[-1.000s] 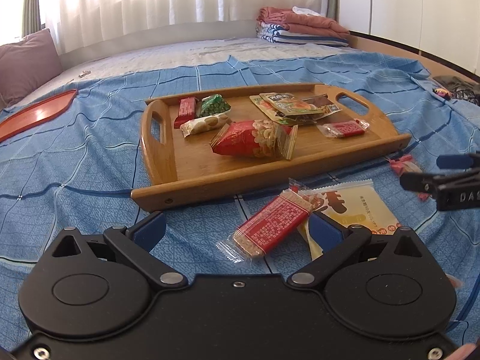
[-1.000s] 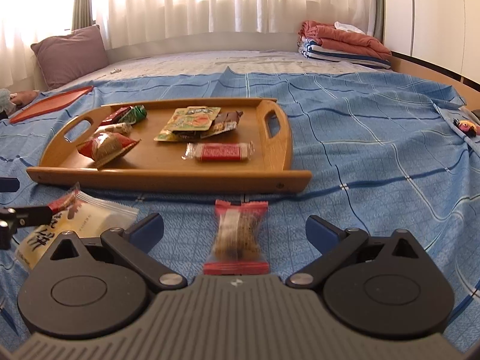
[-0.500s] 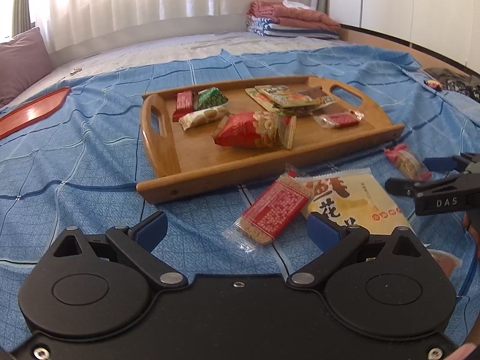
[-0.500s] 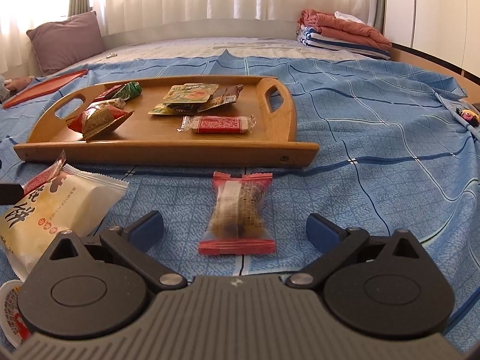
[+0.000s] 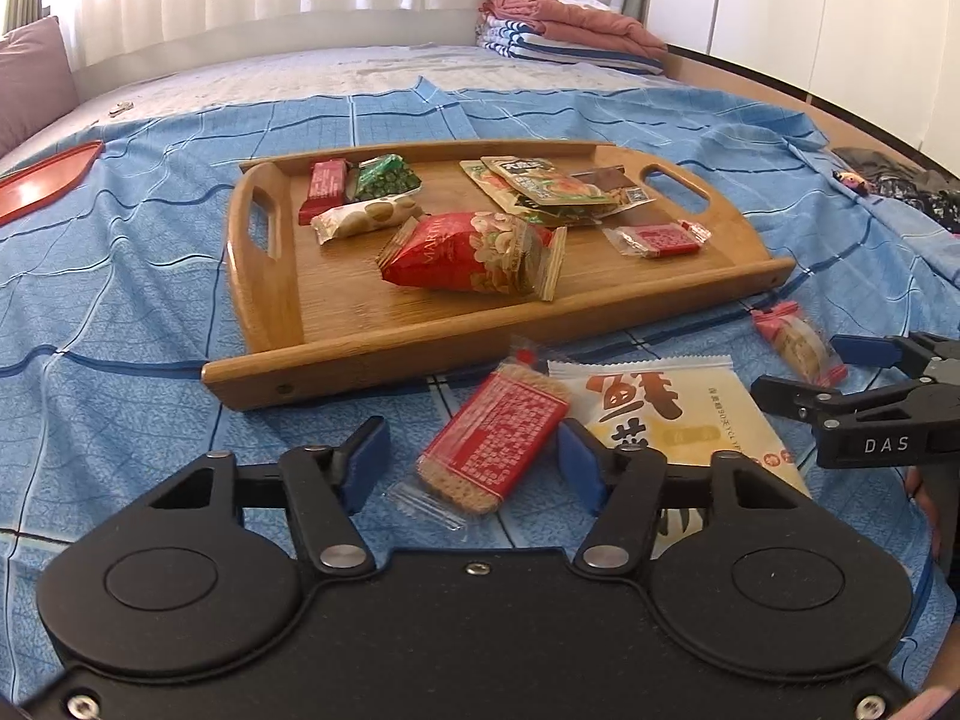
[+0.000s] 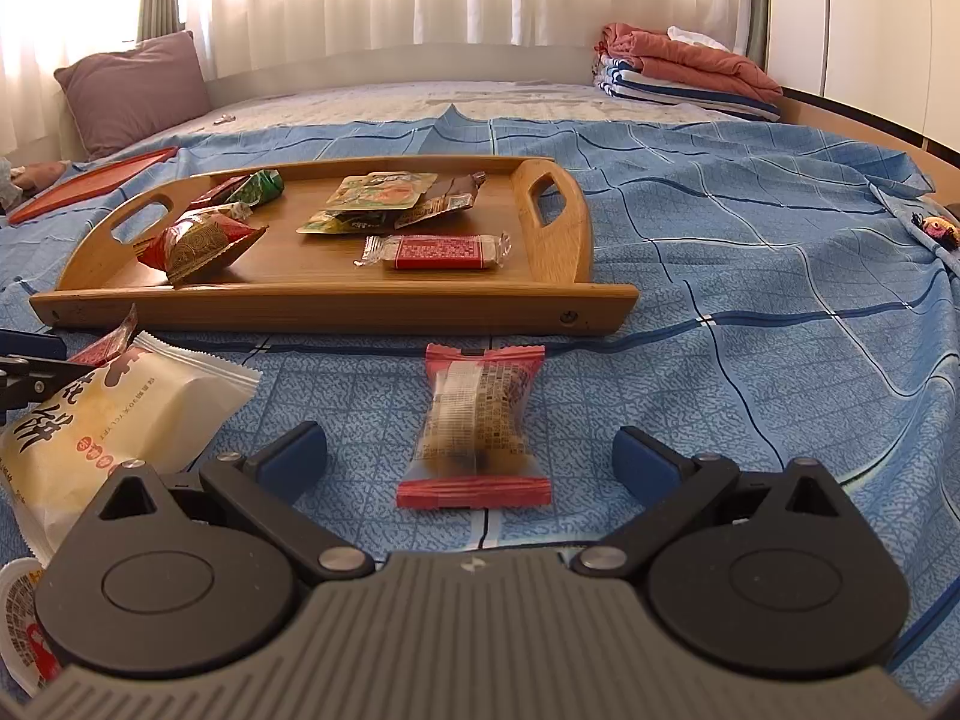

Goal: Organize snacks
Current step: 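Move both open tools back toward the snacks beside the tray, then grasp the red-wrapped bar with the left tool while the right tool grasps the wrapped cake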

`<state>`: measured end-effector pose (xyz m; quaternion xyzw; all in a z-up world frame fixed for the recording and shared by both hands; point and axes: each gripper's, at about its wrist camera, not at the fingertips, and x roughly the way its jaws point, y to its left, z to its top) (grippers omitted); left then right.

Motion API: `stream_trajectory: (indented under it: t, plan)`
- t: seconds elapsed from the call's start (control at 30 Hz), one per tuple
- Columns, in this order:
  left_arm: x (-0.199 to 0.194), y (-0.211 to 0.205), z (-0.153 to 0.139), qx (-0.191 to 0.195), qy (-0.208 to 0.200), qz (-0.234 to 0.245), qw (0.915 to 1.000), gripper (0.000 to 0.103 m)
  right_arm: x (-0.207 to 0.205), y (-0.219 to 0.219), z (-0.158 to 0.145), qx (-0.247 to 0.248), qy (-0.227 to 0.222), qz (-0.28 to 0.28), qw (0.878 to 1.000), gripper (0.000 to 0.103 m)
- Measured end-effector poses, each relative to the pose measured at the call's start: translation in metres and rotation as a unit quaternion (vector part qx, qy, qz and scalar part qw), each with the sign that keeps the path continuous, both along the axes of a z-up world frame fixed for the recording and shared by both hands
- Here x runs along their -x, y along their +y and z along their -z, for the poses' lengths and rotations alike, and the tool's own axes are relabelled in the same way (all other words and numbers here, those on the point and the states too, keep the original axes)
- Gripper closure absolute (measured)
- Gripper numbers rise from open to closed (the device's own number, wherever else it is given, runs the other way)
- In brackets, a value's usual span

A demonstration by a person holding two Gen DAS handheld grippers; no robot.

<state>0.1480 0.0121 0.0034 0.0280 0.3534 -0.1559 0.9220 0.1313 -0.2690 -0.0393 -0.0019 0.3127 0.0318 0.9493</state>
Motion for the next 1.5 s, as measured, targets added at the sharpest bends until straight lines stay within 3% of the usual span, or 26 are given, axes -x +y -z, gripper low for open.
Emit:
stream_trajectory:
  t: [0.23, 0.33, 0.53, 0.7, 0.77, 0.87, 0.97, 1.13, 1.4, 1.5]
  plan:
    - [-0.004, -0.006, 0.003, 0.021, 0.009, -0.003, 0.9997, 0.046, 0.0, 0.0, 0.0, 0.001, 0.0, 0.0, 1.0, 0.0]
    - [-0.005, -0.012, 0.005, 0.017, 0.007, -0.003, 0.9998, 0.037, 0.0, 0.0, 0.0, 0.002, 0.001, 0.0, 1.0, 0.0]
    - [-0.002, -0.021, 0.007, -0.004, 0.0, -0.007, 1.0, 0.039, -0.006, 0.0, -0.001, 0.003, 0.017, -0.002, 1.0, 0.0]
    - [0.003, -0.022, 0.004, -0.016, -0.003, 0.001, 0.9999, 0.065, -0.016, 0.004, -0.004, 0.011, 0.049, -0.009, 0.999, 0.0]
    - [0.007, -0.022, 0.002, -0.018, -0.002, 0.006, 0.9998, 0.071, -0.017, 0.005, -0.004, 0.01, 0.051, -0.01, 0.999, 0.0]
    - [0.013, -0.023, -0.001, -0.015, 0.002, 0.009, 0.9998, 0.071, -0.016, 0.004, -0.006, 0.006, 0.048, -0.006, 0.999, 0.002]
    - [0.019, -0.021, -0.005, -0.012, 0.002, 0.006, 0.9999, 0.071, -0.007, 0.005, -0.011, -0.007, 0.034, -0.001, 0.999, 0.014]
    - [0.027, -0.014, -0.015, -0.007, -0.009, -0.006, 0.9999, 0.071, 0.006, 0.01, -0.02, -0.001, 0.017, -0.007, 1.0, 0.05]
    - [0.029, 0.001, -0.034, -0.009, -0.022, -0.038, 0.999, 0.071, 0.004, 0.004, -0.036, -0.008, 0.013, 0.012, 1.0, 0.074]
    - [0.029, 0.006, -0.04, -0.006, -0.03, -0.043, 0.9986, 0.071, 0.003, 0.006, -0.039, 0.006, 0.016, 0.013, 1.0, 0.073]
